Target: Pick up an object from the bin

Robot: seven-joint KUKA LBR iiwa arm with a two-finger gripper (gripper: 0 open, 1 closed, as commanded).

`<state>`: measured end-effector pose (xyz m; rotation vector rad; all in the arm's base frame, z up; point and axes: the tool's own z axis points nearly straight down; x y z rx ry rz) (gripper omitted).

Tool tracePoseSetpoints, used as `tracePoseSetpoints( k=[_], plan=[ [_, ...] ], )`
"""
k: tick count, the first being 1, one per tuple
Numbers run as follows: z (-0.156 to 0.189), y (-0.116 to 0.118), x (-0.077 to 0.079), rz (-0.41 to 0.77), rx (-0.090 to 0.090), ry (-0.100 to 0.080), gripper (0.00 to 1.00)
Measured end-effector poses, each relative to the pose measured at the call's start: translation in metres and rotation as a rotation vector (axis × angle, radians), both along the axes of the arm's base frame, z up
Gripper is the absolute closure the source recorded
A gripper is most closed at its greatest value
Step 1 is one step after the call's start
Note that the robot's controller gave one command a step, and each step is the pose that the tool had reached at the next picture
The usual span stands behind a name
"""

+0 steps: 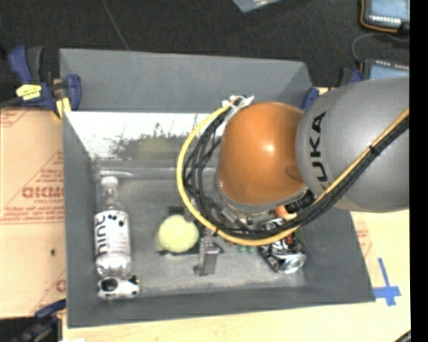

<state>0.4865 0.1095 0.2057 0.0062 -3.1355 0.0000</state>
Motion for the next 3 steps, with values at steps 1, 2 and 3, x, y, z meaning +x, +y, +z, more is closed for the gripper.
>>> tracePoseSetpoints(
  k=[1, 2, 3],
  plan=[
    [0.004, -0.001, 0.002, -0.004, 0.001, -0.008, 0.0],
    [-0.055, -0.003, 0.025, -0.022, 0.002, -0.012, 0.0],
    [-0.125, -0.002, 0.041, -0.191, 0.002, -0.014, 0.0]
  ],
)
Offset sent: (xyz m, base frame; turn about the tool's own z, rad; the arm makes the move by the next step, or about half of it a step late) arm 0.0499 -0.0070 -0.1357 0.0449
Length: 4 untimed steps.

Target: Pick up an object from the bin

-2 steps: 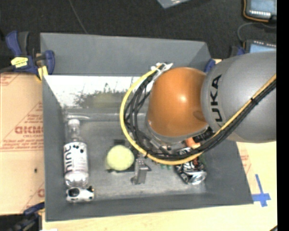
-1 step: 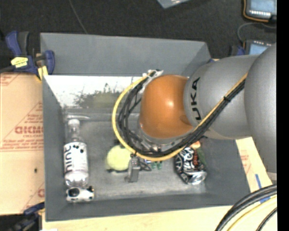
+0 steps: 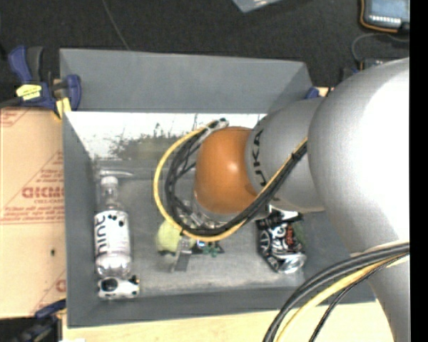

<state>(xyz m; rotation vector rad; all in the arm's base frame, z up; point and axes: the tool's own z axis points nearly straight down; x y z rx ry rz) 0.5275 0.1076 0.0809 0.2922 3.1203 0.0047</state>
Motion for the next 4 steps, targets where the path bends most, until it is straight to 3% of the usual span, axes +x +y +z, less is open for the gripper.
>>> tracePoseSetpoints(
  k=[1, 2, 3, 4],
  plan=[
    [-0.0159, -0.0001, 0.0129, 0.074, 0.0, -0.007, 0.0],
    [-0.0109, 0.0006, 0.0116, -0.035, 0.002, -0.003, 0.0],
    [-0.0107, -0.0006, 0.0182, 0.072, 0.001, -0.021, 1.0],
    [-0.0107, -0.0006, 0.0182, 0.071, 0.001, -0.021, 1.0]
  ],
)
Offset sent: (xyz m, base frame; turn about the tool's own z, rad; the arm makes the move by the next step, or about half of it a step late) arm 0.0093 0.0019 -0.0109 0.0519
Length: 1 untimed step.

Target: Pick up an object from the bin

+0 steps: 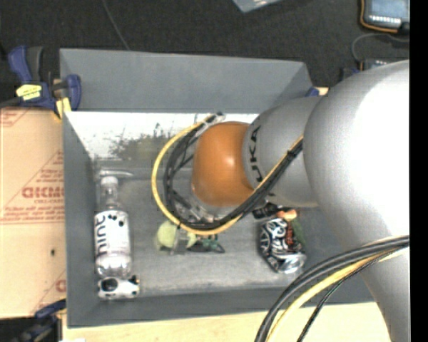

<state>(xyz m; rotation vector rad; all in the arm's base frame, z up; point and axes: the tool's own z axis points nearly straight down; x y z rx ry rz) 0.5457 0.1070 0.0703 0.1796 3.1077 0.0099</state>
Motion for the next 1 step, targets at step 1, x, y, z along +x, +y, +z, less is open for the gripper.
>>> tracePoseSetpoints(
  k=[1],
  plan=[
    [0.0031, -0.0002, -0.0003, 0.0, 0.0, -0.001, 1.0]
  ],
)
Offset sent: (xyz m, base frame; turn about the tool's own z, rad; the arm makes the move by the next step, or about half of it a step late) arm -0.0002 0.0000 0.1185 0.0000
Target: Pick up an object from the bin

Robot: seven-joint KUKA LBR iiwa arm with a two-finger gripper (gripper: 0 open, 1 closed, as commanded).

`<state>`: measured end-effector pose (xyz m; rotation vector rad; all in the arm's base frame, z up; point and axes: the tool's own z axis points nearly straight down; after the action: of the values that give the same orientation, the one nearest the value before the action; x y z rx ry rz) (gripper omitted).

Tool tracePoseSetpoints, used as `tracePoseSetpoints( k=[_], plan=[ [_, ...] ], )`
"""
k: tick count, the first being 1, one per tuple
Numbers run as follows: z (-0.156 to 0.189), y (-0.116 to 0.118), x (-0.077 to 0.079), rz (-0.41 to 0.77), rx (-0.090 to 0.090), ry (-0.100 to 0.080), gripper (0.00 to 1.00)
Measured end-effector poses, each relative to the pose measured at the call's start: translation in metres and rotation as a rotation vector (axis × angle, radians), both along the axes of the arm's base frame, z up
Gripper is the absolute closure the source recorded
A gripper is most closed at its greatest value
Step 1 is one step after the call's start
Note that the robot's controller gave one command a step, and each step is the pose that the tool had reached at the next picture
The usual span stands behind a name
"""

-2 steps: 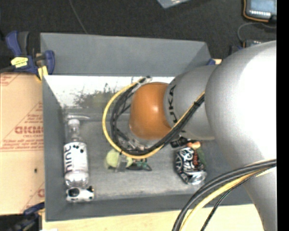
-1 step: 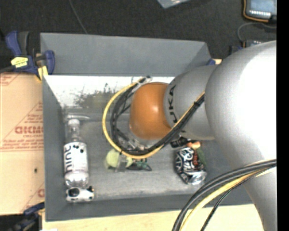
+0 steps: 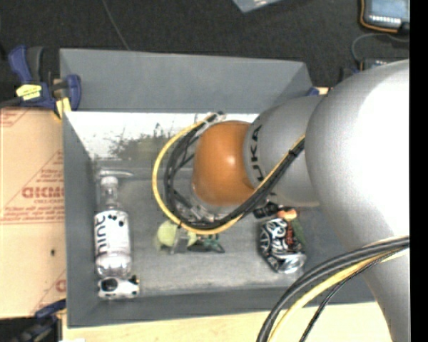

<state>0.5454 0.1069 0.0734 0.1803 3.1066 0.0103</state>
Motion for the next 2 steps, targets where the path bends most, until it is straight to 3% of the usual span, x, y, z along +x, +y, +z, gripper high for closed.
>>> tracePoseSetpoints(
  k=[2],
  plan=[
    [0.032, 0.0, -0.003, -0.001, -0.001, 0.009, 1.0]
  ],
)
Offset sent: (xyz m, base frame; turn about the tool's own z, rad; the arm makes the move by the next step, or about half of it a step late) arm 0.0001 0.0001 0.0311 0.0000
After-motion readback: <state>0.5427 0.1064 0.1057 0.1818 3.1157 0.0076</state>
